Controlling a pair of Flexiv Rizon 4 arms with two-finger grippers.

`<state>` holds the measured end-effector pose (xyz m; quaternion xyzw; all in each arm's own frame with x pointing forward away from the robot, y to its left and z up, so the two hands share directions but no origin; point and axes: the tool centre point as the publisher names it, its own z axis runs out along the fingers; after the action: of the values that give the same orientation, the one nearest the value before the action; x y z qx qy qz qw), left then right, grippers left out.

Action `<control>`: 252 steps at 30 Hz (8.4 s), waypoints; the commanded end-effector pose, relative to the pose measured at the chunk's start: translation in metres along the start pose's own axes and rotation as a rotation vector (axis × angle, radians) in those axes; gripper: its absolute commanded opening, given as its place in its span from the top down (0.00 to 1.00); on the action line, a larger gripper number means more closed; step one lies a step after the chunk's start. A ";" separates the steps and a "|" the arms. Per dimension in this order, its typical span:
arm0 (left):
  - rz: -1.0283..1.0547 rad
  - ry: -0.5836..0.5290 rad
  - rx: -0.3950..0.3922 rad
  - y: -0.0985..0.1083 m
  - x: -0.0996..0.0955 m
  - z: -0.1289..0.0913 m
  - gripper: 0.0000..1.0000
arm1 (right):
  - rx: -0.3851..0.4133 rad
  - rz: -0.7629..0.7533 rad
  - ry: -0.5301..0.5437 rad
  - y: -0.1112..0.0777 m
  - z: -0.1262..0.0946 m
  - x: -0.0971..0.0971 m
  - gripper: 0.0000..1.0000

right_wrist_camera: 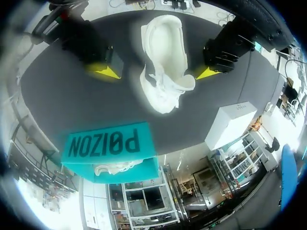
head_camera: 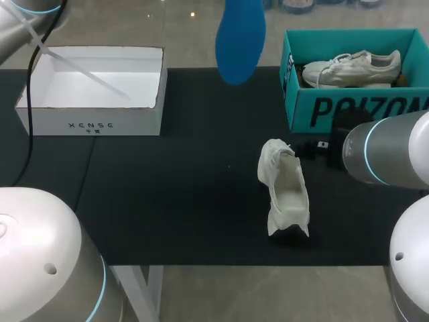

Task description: Take the shoe out of the shoebox, open the shoe tongue, remove and reinsert the insole, then place the shoe into the shoebox

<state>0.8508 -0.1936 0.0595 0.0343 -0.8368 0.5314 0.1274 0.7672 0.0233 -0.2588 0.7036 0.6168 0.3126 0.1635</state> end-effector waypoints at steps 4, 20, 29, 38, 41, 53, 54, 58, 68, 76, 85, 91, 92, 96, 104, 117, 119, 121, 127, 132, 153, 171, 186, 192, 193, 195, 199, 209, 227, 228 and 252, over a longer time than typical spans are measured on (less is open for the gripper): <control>0.000 0.001 -0.002 0.000 0.000 -0.001 1.00 | -0.010 0.002 -0.001 -0.003 -0.004 -0.001 0.00; 0.000 0.001 -0.002 0.000 0.000 -0.001 1.00 | 1.101 0.724 0.605 0.046 0.016 -0.022 0.00; 0.000 0.001 -0.002 0.000 0.000 -0.001 1.00 | 1.310 0.702 0.803 0.052 0.003 -0.019 0.00; 0.000 0.001 -0.002 0.000 0.000 -0.001 1.00 | 1.275 0.672 0.831 0.059 -0.014 -0.018 0.00; 0.000 0.001 -0.002 0.000 0.000 -0.001 1.00 | 1.266 0.675 0.835 0.064 -0.017 -0.020 0.00; 0.000 0.001 -0.002 0.000 0.000 -0.001 1.00 | 1.249 0.656 0.847 0.065 -0.029 -0.020 0.00; 0.000 0.001 -0.002 0.000 0.000 -0.001 1.00 | 1.247 0.654 0.849 0.065 -0.029 -0.020 0.00; 0.000 0.001 -0.002 0.000 0.000 -0.001 1.00 | 1.237 0.632 0.861 0.067 -0.037 -0.015 0.00; 0.000 0.001 -0.002 0.000 0.000 -0.001 1.00 | 1.197 0.599 0.863 0.069 -0.057 -0.009 0.00; 0.000 0.001 -0.002 0.000 0.000 -0.001 1.00 | 1.105 0.562 0.957 0.083 -0.072 0.010 0.00; 0.000 0.001 -0.002 0.000 0.000 -0.001 1.00 | 0.991 0.522 1.045 0.095 -0.073 0.050 0.00; 0.000 0.001 -0.002 0.000 0.000 -0.001 1.00 | 0.993 0.501 1.091 0.114 -0.070 0.074 0.00; 0.000 0.001 -0.002 0.000 0.000 -0.001 1.00 | 0.995 0.498 1.095 0.118 -0.070 0.079 0.00; 0.000 0.001 -0.002 0.000 0.000 -0.001 1.00 | 0.994 0.486 1.113 0.131 -0.069 0.094 0.00; 0.000 0.001 -0.002 0.000 0.000 -0.001 1.00 | 0.958 0.457 1.135 0.147 -0.070 0.108 0.00; 0.000 0.001 -0.002 0.000 0.000 -0.001 1.00 | 0.937 0.450 1.144 0.148 -0.074 0.106 0.00; 0.000 0.001 -0.002 0.000 0.000 -0.001 1.00 | 0.937 0.450 1.144 0.148 -0.074 0.106 0.00; 0.000 0.001 -0.002 0.000 0.000 -0.001 1.00 | 0.937 0.450 1.144 0.148 -0.074 0.106 0.00; 0.000 0.001 -0.002 0.000 0.000 -0.001 1.00 | 0.937 0.450 1.144 0.148 -0.074 0.106 0.00; 0.000 0.001 -0.002 0.000 0.000 -0.001 1.00 | 0.937 0.450 1.144 0.148 -0.074 0.106 0.00; 0.109 -0.038 0.023 0.009 0.011 0.002 1.00 | 0.937 0.450 1.144 0.148 -0.074 0.106 0.00; 0.572 -0.349 0.194 0.113 0.080 0.007 1.00 | 0.937 0.450 1.144 0.148 -0.074 0.106 0.00; 0.597 -0.411 0.168 0.125 0.081 0.014 1.00 | 0.937 0.450 1.144 0.148 -0.074 0.106 0.00; 0.597 -0.411 0.168 0.125 0.081 0.014 1.00 | 0.937 0.450 1.144 0.148 -0.074 0.106 0.00; 0.597 -0.411 0.168 0.125 0.081 0.014 1.00 | 0.937 0.450 1.144 0.148 -0.074 0.106 0.00; 0.597 -0.411 0.168 0.125 0.081 0.014 1.00 | 0.937 0.450 1.144 0.148 -0.074 0.106 0.00; 0.597 -0.411 0.168 0.125 0.081 0.014 1.00 | 0.937 0.450 1.144 0.148 -0.074 0.106 0.00; 0.899 -0.422 0.158 0.124 0.092 0.030 1.00 | 0.937 0.450 1.144 0.148 -0.074 0.106 0.00; 1.323 -0.388 0.212 0.112 0.089 0.060 1.00 | 0.937 0.450 1.144 0.148 -0.074 0.106 0.00; 1.337 -0.382 0.199 0.109 0.087 0.062 1.00 | 0.937 0.450 1.144 0.148 -0.074 0.106 0.00; 1.425 -0.382 0.050 0.088 0.035 0.150 1.00 | 0.937 0.450 1.144 0.148 -0.074 0.106 0.00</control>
<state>0.7641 -0.2500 -0.0621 -0.4238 -0.6516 0.4892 -0.3955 0.8371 0.0865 -0.0866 0.5366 0.5153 0.3600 -0.5630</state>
